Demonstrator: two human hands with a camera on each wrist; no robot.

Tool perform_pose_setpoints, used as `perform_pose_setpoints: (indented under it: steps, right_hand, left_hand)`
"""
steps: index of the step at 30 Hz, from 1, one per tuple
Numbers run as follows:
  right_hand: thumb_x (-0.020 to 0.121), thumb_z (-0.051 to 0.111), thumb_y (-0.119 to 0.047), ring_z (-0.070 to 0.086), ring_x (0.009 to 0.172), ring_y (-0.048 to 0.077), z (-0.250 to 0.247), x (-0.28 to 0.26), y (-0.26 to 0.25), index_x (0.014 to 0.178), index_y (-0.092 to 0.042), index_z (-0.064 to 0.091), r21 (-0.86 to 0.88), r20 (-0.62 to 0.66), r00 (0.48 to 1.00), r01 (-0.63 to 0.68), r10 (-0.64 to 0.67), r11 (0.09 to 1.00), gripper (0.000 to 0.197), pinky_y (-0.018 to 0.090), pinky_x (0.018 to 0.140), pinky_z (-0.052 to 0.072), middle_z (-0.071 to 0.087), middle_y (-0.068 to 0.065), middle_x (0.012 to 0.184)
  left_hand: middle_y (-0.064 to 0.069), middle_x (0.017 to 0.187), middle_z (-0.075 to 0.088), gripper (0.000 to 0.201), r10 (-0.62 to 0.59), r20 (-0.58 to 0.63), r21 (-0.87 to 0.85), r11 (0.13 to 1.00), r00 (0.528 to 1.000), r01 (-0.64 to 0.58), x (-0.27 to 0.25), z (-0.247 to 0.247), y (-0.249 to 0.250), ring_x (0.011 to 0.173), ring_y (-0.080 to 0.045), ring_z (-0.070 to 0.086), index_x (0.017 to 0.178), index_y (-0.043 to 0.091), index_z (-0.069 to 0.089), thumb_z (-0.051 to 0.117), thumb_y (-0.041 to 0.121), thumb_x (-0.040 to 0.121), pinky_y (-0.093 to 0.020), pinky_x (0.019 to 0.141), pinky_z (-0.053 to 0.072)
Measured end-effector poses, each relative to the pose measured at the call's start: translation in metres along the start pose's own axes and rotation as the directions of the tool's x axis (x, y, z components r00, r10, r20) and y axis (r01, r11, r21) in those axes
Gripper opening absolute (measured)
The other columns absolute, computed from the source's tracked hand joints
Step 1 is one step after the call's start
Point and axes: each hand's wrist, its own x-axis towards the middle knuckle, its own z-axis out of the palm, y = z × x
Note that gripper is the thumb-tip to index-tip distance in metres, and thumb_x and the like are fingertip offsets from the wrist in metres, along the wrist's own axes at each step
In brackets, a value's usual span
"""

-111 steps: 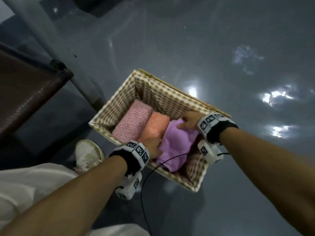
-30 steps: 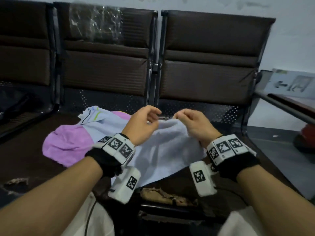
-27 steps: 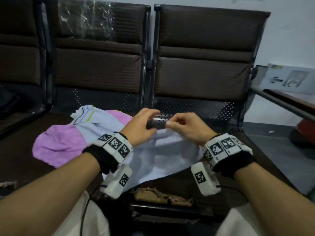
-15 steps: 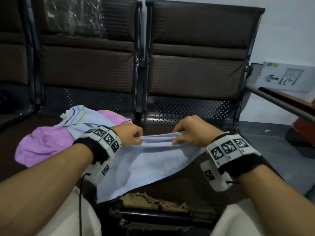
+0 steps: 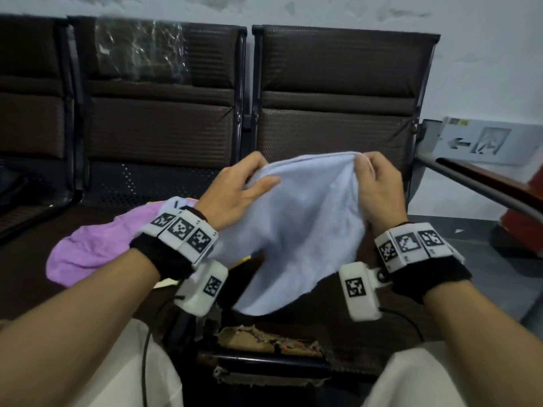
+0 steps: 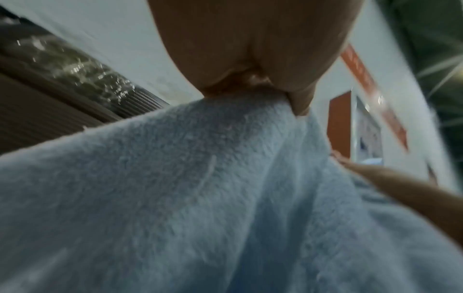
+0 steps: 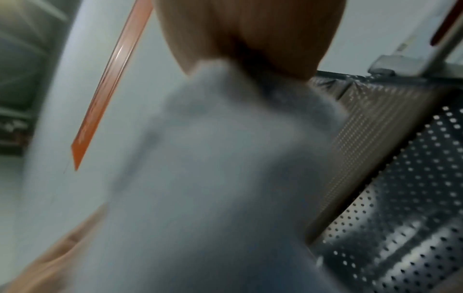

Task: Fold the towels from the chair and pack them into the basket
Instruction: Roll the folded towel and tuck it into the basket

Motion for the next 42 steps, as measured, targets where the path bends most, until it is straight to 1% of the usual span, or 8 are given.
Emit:
perform_pose_setpoints:
  steps: [6,11,19,26,30,35,39,42]
  right_hand:
    - [0.093,0.055,-0.030,0.055,0.104,-0.001,0.014,-0.026,-0.006,0.119,-0.017,0.061,-0.006,0.475,0.874,-0.108,0.098,0.994,0.029,0.004,0.086,0.039,0.062,-0.007,0.117]
    - [0.083,0.071,-0.029,0.062,0.085,0.003,0.013,-0.044,0.003,0.090,-0.016,0.072,-0.184,0.741,0.657,-0.002,0.140,0.983,0.015,0.022,0.082,0.047,0.071,-0.005,0.090]
    - [0.091,0.061,-0.024,0.063,0.084,0.015,0.002,-0.030,0.014,0.083,-0.016,0.064,-0.165,0.516,0.856,0.081,0.016,0.983,0.011,0.034,0.083,0.047,0.068,-0.003,0.083]
    - [0.094,0.057,-0.023,0.056,0.077,0.003,-0.007,-0.017,0.023,0.083,-0.017,0.060,-0.121,0.240,0.970,0.052,-0.021,0.991,0.012,0.013,0.073,0.042,0.060,-0.013,0.079]
    - [0.089,0.063,-0.026,0.058,0.085,0.008,-0.007,-0.019,0.031,0.087,-0.018,0.061,-0.179,0.199,0.978,-0.026,0.062,0.983,0.008,0.012,0.076,0.043,0.062,-0.012,0.085]
    - [0.078,0.077,-0.027,0.059,0.097,0.016,0.001,-0.033,0.044,0.132,-0.018,0.045,-0.350,0.583,0.745,-0.129,0.324,0.928,0.063,0.030,0.086,0.048,0.061,0.001,0.106]
    - [0.077,0.078,-0.019,0.064,0.094,0.019,0.007,-0.049,0.059,0.146,-0.016,0.021,-0.457,0.687,0.519,-0.237,0.509,0.858,0.089,0.035,0.084,0.055,0.064,0.000,0.099]
    - [0.082,0.072,-0.029,0.066,0.090,0.018,0.002,-0.051,0.068,0.132,-0.012,0.043,-0.586,0.679,0.438,-0.161,0.589,0.794,0.060,0.034,0.080,0.056,0.067,0.001,0.097]
  left_hand:
    - [0.012,0.063,0.042,0.020,-0.054,0.194,-0.056,0.996,0.980,0.066,-0.012,0.019,0.007,0.058,-0.001,0.034,0.078,0.016,0.053,0.063,0.032,0.086,-0.020,0.057,0.030]
    - [0.010,0.069,0.046,0.022,-0.066,0.266,-0.189,0.975,0.962,0.119,-0.017,0.029,-0.003,0.061,0.000,0.039,0.077,0.012,0.056,0.069,0.029,0.078,-0.017,0.059,0.034]
    - [0.004,0.075,0.063,0.016,-0.178,0.502,-0.324,0.869,0.846,0.375,-0.023,0.035,-0.023,0.072,-0.005,0.055,0.081,0.018,0.062,0.074,0.010,0.076,-0.020,0.067,0.047]
    - [0.009,0.062,0.046,0.033,-0.491,0.622,0.467,0.858,0.610,0.214,-0.038,0.033,-0.054,0.059,-0.007,0.043,0.063,0.020,0.047,0.057,0.036,0.090,-0.010,0.051,0.033]
    - [0.001,0.072,0.053,0.029,-0.473,0.524,0.392,0.872,0.709,0.292,-0.031,0.030,-0.052,0.070,-0.013,0.049,0.071,0.015,0.051,0.048,0.028,0.097,-0.019,0.064,0.039]
    - [-0.001,0.062,0.054,0.034,-0.445,0.357,0.015,0.882,0.821,0.471,-0.015,0.047,-0.025,0.061,-0.012,0.048,0.066,0.008,0.062,0.056,0.029,0.092,-0.027,0.060,0.040]
    - [-0.005,0.074,0.059,0.021,-0.571,0.343,0.063,0.806,0.746,0.589,-0.021,0.060,-0.028,0.068,-0.016,0.054,0.088,0.006,0.063,0.056,0.025,0.092,-0.027,0.063,0.044]
    - [-0.010,0.084,0.064,0.040,-0.626,0.535,0.084,0.708,0.567,0.701,-0.036,0.066,-0.037,0.071,-0.020,0.059,0.126,0.005,0.044,0.060,0.015,0.090,-0.032,0.071,0.049]
